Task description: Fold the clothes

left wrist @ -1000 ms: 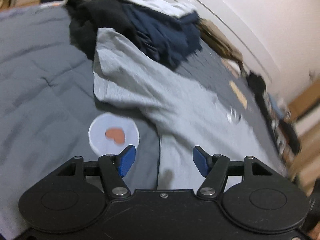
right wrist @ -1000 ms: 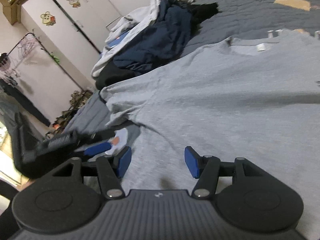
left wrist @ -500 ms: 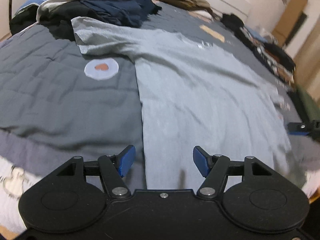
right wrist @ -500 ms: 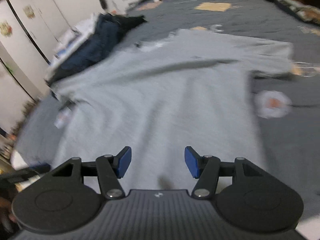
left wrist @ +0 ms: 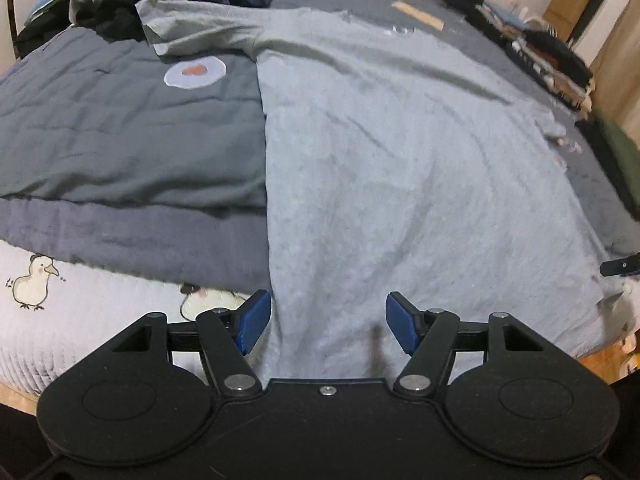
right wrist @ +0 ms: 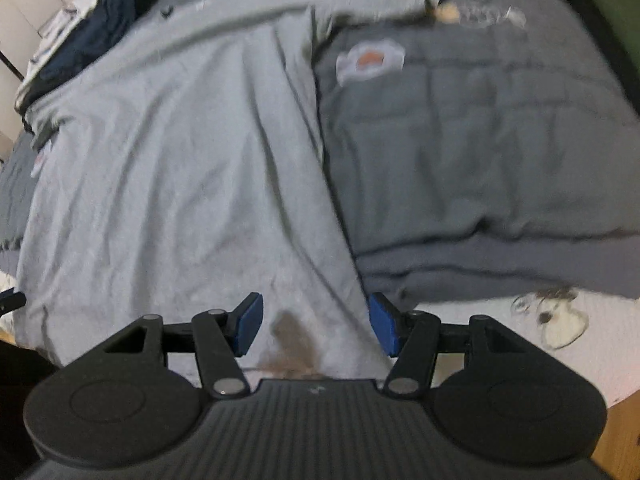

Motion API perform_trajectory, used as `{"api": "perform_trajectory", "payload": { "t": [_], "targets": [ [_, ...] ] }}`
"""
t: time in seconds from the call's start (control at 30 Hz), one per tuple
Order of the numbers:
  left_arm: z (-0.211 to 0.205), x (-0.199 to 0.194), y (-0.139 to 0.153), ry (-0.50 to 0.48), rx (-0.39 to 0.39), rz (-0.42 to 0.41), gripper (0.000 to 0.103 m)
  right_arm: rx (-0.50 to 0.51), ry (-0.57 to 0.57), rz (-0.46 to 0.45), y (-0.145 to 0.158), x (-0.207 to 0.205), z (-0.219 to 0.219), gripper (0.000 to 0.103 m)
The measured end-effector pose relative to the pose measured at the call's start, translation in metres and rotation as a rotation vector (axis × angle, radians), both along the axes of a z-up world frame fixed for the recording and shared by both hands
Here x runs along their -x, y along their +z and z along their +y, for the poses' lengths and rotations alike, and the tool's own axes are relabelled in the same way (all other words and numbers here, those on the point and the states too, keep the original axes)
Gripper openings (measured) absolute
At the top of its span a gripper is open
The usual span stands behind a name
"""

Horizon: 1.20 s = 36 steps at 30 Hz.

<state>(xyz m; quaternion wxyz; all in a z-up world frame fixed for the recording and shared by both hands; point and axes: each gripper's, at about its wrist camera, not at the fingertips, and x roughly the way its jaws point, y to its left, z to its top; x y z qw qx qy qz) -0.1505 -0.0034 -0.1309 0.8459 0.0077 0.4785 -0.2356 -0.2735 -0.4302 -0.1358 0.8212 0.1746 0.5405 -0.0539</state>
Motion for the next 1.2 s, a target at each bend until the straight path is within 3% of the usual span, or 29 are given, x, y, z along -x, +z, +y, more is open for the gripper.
{"api": "perform_trajectory", "payload": {
  "t": [0.03, 0.07, 0.1, 0.3, 0.47, 0.67, 0.7, 0.83, 0.87, 0.9, 0.93, 0.97, 1.0, 1.13, 1.2],
  "targets": [
    [0.0, 0.0, -0.002, -0.004, 0.007, 0.009, 0.045, -0.007, 0.009, 0.004, -0.004, -0.001, 0.002, 0.048],
    [-0.001, 0.0, -0.004, -0.007, 0.016, 0.018, 0.017, -0.02, 0.005, 0.011, -0.007, 0.0, 0.002, 0.02],
    [0.0, -0.001, -0.006, -0.009, 0.025, 0.038, 0.007, -0.033, 0.005, 0.017, -0.01, 0.0, 0.001, 0.003],
    [0.022, 0.0, 0.011, -0.027, 0.083, 0.12, 0.002, -0.062, 0.079, -0.034, 0.021, 0.018, -0.002, 0.002],
    [0.03, 0.005, 0.019, -0.089, 0.048, 0.176, 0.002, -0.035, 0.149, -0.026, 0.04, 0.036, -0.004, 0.001],
    [0.019, 0.013, 0.014, -0.146, -0.031, 0.188, 0.002, 0.048, 0.197, 0.1, 0.019, 0.031, -0.002, 0.002],
    [0.018, 0.014, 0.017, -0.139, -0.046, 0.177, 0.003, 0.055, 0.188, 0.078, 0.025, 0.033, -0.002, 0.003],
    [0.038, 0.012, 0.044, -0.067, 0.027, 0.062, 0.007, 0.068, 0.137, -0.041, 0.052, 0.034, 0.0, 0.008],
    [0.045, 0.007, 0.05, -0.033, 0.067, 0.04, 0.014, 0.063, 0.116, -0.089, 0.062, 0.032, 0.0, 0.011],
    [0.051, 0.002, 0.055, 0.002, 0.108, 0.018, 0.032, 0.059, 0.095, -0.137, 0.071, 0.029, 0.0, 0.015],
    [0.056, -0.004, 0.06, 0.038, 0.138, -0.014, 0.042, 0.052, 0.076, -0.188, 0.081, 0.026, 0.001, 0.019],
    [0.058, -0.011, 0.064, 0.073, 0.171, -0.058, 0.051, 0.035, 0.062, -0.249, 0.09, 0.021, 0.005, 0.031],
    [0.061, -0.017, 0.068, 0.108, 0.204, -0.102, 0.051, 0.013, 0.048, -0.31, 0.096, 0.014, 0.011, 0.041],
    [0.059, -0.05, 0.074, 0.249, 0.329, -0.18, 0.051, -0.088, 0.028, -0.528, 0.115, -0.025, 0.038, 0.047],
    [0.058, -0.073, 0.071, 0.342, 0.383, -0.198, 0.053, -0.128, 0.037, -0.58, 0.116, -0.053, 0.057, 0.048]
  ]
}}
